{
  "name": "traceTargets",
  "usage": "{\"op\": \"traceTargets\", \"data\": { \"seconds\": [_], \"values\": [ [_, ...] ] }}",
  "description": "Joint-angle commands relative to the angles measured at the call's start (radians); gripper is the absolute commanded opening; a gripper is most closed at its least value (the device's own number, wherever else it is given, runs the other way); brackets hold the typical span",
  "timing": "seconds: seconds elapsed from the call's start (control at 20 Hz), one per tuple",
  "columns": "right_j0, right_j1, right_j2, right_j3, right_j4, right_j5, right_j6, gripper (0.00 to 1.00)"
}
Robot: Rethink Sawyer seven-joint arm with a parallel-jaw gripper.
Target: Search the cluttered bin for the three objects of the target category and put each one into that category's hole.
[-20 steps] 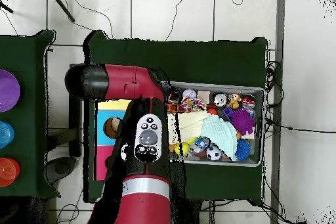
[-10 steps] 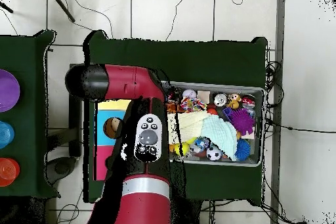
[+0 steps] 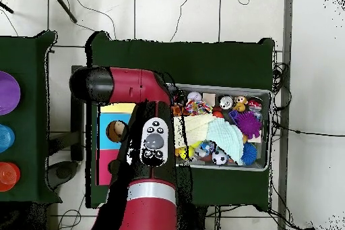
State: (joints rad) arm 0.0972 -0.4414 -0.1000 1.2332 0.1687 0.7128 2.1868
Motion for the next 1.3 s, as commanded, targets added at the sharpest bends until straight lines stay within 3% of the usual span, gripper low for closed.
{"op": "traceTargets", "data": {
  "seconds": [0.05, 0.3, 0.75, 1.05, 1.3],
  "values": [
    [-0.034, -0.006, 0.045, 0.159, 0.012, 0.018, 0.117, 1.0],
    [-0.04, -0.044, 0.05, 0.171, 0.03, 0.071, 0.117, 1.0],
    [-0.042, -0.066, 0.049, 0.126, 0.06, 0.166, 0.145, 1.0],
    [-0.053, -0.087, 0.055, 0.137, 0.068, 0.176, 0.126, 1.0],
    [-0.03, -0.135, 0.054, 0.191, 0.079, 0.173, 0.135, 1.0]
  ]
}}
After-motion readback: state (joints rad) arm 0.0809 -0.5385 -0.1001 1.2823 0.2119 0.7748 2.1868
